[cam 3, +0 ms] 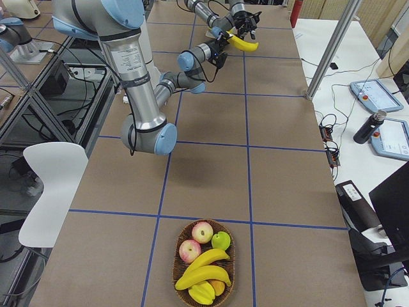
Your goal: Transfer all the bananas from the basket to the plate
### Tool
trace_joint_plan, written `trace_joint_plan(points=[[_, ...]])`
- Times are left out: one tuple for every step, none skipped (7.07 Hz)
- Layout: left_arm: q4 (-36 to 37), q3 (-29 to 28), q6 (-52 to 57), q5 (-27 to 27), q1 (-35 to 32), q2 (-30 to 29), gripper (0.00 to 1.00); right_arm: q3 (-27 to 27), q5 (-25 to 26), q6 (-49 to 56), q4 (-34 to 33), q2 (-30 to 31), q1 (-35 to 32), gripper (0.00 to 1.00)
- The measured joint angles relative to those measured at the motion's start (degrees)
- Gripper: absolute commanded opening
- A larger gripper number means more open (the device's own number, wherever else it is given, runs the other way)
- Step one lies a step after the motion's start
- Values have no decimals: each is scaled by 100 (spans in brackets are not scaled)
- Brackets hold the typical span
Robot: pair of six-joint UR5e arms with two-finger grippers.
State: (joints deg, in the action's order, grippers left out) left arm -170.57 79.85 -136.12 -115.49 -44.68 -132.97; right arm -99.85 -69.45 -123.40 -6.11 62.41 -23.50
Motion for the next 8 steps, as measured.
trace_joint_plan(points=[[-27,5,4,13,13,3,98,1,32,-46,31,1,13,0],[-52,12,4,49,23,2,98,0,67,-68,45,2,41,0],[-72,17,1,97,36,0,98,0,104,-75,54,2,81,0],[-84,20,1,120,52,0,98,-4,135,-78,69,1,116,0],[-90,21,4,130,74,0,97,-7,151,-79,90,0,136,0],[-96,21,8,136,98,0,94,-11,157,-79,102,0,147,0],[-98,21,13,139,113,-1,92,-14,159,-79,110,0,153,0],[-99,22,14,140,120,-1,88,-16,159,-79,123,-1,161,0]])
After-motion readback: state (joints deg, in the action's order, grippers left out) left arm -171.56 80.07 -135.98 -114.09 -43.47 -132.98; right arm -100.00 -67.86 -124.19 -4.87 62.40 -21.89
